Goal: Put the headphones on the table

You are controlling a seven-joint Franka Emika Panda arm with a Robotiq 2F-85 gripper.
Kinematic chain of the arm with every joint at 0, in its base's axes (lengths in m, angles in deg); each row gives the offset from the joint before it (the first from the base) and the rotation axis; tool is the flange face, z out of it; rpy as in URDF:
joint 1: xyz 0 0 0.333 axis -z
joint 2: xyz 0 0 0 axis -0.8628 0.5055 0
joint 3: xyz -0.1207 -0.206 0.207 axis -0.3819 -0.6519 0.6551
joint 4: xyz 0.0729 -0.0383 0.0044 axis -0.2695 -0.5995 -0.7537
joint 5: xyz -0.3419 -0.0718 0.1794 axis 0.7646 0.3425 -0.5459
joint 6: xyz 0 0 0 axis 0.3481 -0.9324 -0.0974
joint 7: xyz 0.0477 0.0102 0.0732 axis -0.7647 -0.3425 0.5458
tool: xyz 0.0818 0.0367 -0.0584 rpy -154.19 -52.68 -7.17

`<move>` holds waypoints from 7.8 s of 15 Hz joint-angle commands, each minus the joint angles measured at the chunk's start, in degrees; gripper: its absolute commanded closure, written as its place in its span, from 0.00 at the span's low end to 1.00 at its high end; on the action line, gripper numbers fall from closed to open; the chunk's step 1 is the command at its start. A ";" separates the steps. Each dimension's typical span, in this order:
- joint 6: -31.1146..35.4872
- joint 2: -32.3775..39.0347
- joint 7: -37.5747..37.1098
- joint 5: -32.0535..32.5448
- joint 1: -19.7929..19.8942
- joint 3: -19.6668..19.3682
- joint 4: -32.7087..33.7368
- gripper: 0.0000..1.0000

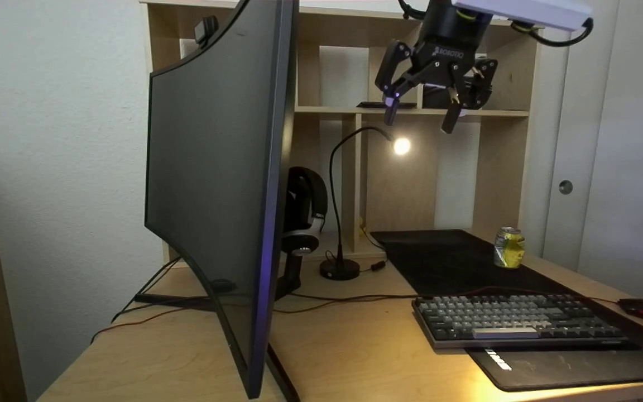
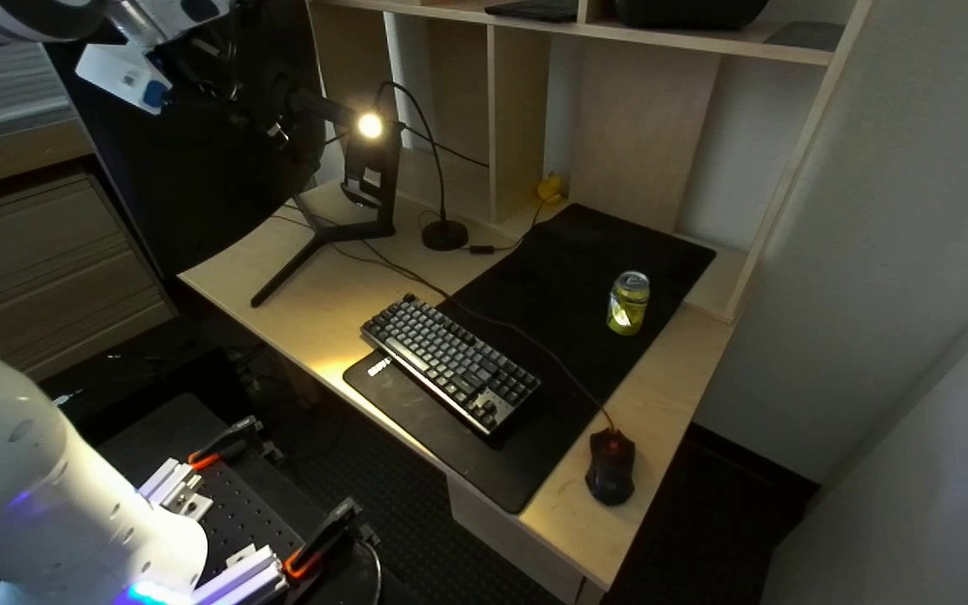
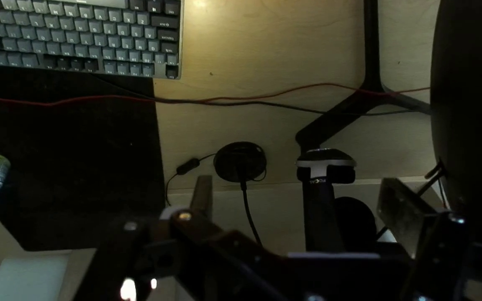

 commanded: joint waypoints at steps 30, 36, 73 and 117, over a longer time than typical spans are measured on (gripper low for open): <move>11.60 41.15 -18.29 24.91 3.51 3.23 32.99 0.00; 8.46 48.71 -17.22 26.04 -1.10 -0.71 38.86 0.00; -6.61 48.70 -10.06 34.23 -13.81 -13.37 55.87 0.93; -28.71 62.11 -36.41 14.66 13.45 -25.49 61.01 0.73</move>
